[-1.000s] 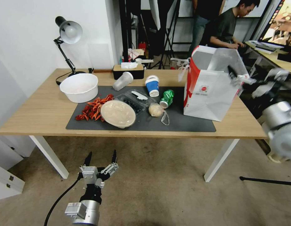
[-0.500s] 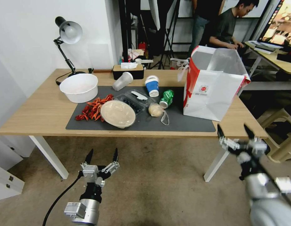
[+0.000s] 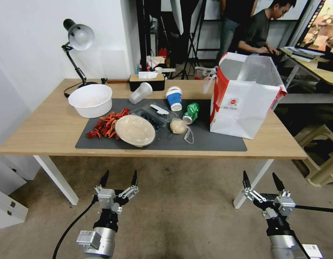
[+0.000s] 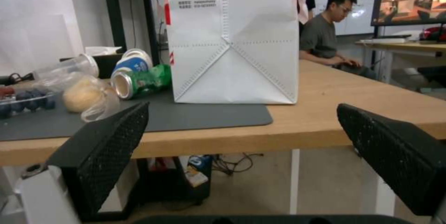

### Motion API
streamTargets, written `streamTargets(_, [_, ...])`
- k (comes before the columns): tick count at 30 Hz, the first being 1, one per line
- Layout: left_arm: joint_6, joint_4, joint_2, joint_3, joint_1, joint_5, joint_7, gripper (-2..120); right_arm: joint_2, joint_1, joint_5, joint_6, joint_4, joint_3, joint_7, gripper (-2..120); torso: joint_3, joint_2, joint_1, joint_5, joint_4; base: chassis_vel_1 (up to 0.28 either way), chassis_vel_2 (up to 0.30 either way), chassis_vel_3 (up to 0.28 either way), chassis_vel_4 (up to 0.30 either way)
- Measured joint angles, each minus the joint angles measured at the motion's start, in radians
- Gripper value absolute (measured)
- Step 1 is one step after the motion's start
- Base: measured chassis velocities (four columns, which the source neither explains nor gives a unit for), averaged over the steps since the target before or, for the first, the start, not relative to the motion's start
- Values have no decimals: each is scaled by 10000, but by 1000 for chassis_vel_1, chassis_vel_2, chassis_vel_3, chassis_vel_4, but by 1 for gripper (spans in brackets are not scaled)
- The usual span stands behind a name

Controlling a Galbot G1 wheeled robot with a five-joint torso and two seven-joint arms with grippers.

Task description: Pick up the food delivery bag from the floor and place it on the table.

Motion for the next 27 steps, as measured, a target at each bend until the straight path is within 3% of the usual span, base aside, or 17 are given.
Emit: streamTargets(27, [-126, 36, -23, 55, 44, -38, -77, 100, 11, 114, 223, -21, -101, -73, -157, 100, 0, 0, 1, 1, -1, 0, 0, 0, 0])
